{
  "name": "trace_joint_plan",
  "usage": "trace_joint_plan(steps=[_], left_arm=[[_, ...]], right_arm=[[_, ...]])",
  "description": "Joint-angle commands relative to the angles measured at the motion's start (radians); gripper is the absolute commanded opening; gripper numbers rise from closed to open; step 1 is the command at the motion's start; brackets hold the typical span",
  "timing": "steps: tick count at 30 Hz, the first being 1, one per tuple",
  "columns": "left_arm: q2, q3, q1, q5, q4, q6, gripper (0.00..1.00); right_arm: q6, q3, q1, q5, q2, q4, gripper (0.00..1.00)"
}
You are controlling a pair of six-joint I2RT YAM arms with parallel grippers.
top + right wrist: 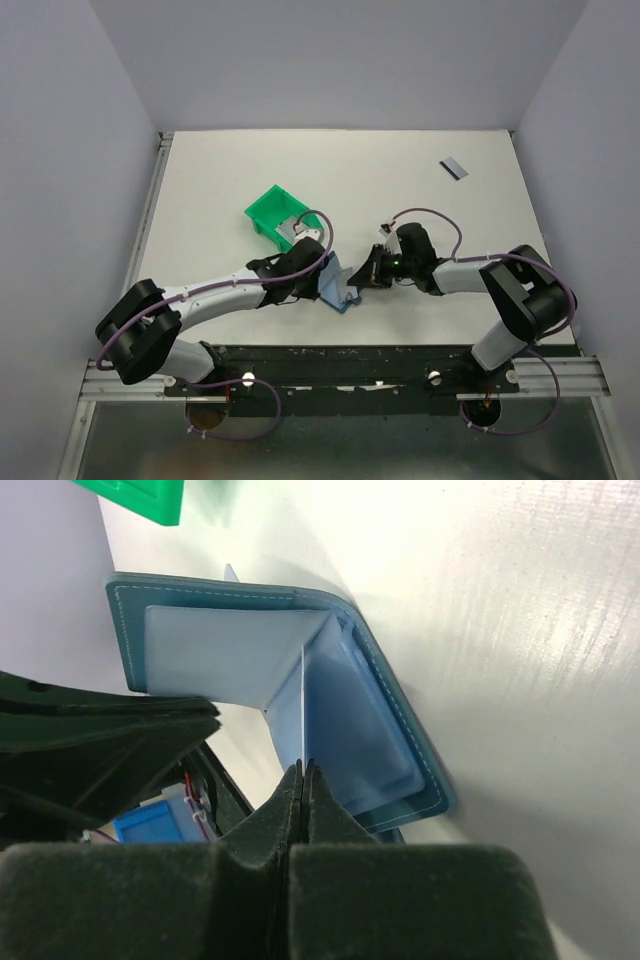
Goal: Put the credit cards into the card holder
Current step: Turn over the card slot in the card holder.
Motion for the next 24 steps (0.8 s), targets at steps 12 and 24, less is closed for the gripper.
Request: trace_joint_plan(steps=[12,24], left_arm=[[0.043,0.188,0.056,-0.052,-0.038,0.17,0.23],[0.047,0.274,0.065,-0.095,-0.137,0.335,0.45]], right_arm=[[0.0,0.008,-0.006,0.018,0.047,0.002,0.0],[0.008,0.013,-0.006,0.002,0.066,0.023,0.0]])
